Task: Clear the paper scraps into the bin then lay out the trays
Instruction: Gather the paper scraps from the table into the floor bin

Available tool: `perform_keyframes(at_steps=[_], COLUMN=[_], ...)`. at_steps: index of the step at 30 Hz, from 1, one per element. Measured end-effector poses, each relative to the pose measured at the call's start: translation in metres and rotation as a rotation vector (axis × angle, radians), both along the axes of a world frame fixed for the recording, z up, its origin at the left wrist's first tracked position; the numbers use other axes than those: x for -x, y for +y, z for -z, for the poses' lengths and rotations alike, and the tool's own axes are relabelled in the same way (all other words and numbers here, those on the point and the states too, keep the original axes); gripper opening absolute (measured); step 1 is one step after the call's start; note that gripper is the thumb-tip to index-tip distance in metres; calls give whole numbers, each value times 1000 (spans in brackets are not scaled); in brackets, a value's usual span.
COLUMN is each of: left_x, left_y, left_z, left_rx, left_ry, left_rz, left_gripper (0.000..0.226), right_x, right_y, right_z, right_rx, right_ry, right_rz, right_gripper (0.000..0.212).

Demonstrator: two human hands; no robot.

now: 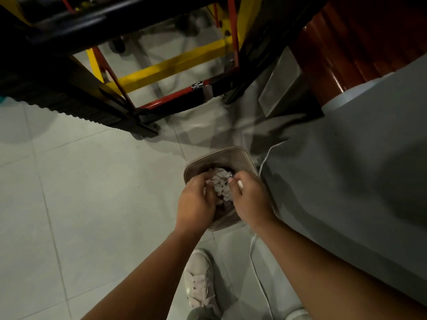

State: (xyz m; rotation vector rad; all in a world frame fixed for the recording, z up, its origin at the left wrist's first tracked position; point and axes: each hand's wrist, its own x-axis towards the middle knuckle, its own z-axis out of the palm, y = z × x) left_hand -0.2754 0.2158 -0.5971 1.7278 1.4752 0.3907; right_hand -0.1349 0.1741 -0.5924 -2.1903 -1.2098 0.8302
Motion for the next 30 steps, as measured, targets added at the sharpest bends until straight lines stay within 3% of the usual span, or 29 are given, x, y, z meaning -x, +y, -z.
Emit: perform_keyframes(at_steps=[5,10,15,21,30], left_x=[32,40,38,26,-9], left_y=[-3,-2,-7,-32,-74], left_z=[-10,-11,-26,-111,-339], left_rx=[-37,-33,-8,-15,-208], left_ry=[52,104,145,158,140], left_rz=[-12,-22,-22,7,178], left_gripper=[24,28,33,36,35], right_x=[24,24,7,-13,-9], right_y=[18,17,0,-29,-94], right_z=[7,23,3,-102,-335], right_rx=[134,403,409,204,-82], right_ry=[69,44,29,0,-46], right_rz=[-81,-198,-194,-150,-72], right_gripper=[18,59,68,57,47])
